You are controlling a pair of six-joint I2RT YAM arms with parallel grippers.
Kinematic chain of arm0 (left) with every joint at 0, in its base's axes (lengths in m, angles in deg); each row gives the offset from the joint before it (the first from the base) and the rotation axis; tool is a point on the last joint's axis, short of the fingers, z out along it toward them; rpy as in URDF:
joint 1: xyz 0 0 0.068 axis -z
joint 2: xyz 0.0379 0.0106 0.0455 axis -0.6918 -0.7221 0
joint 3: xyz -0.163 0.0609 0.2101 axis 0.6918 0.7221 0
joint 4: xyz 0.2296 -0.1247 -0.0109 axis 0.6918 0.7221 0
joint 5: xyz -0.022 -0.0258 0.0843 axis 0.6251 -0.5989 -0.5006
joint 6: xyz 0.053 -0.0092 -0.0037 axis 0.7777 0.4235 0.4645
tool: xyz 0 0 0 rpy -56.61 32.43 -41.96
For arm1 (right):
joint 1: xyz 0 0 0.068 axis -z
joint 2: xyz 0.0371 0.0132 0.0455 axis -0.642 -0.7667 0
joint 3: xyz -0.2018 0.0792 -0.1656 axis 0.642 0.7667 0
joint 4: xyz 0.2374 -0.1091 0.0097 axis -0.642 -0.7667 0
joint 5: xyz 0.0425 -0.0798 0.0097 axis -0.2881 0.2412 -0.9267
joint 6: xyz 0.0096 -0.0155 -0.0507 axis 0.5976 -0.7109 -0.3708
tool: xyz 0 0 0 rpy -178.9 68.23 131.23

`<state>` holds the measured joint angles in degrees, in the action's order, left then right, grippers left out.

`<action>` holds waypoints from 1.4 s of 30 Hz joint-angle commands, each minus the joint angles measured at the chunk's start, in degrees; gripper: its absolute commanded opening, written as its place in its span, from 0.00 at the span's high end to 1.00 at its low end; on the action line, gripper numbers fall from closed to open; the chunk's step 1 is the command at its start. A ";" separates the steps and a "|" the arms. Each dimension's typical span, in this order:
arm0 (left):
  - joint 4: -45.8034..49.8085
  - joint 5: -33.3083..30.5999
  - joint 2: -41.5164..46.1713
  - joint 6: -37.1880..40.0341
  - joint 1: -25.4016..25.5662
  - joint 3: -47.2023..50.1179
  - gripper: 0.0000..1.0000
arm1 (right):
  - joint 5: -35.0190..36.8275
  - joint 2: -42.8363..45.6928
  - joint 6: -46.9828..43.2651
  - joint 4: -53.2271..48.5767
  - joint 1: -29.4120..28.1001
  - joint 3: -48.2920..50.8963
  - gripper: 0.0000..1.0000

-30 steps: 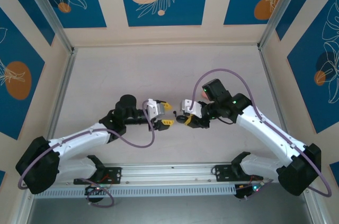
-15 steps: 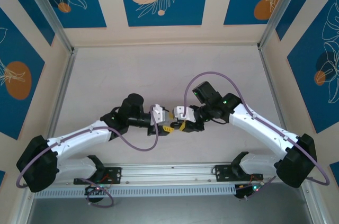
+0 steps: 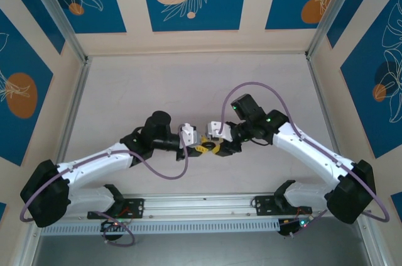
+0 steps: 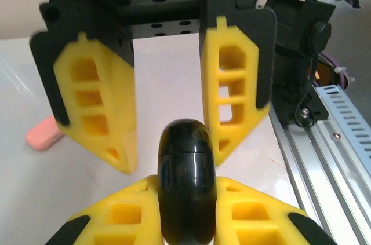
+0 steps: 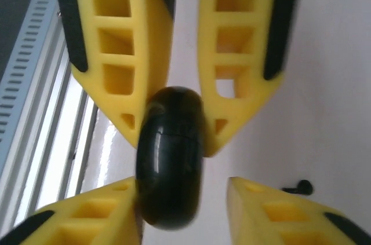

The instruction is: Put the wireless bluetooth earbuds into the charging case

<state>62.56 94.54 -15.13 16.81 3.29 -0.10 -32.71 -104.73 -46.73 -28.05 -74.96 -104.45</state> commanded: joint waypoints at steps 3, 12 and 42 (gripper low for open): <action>-18.51 0.89 0.64 -9.27 0.34 3.84 0.84 | -18.72 10.87 10.13 16.15 8.50 9.25 0.49; -31.67 1.46 -1.45 -17.64 0.38 5.49 0.84 | -33.66 13.97 18.89 27.93 14.75 14.32 0.48; -21.96 0.52 1.02 -12.23 0.47 3.55 0.49 | -24.43 6.63 2.28 5.46 12.13 1.24 0.89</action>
<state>32.97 95.99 -16.68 -1.20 3.38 5.04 -62.44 -98.39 -35.95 -10.48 -62.59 -99.36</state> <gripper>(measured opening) 0.495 0.144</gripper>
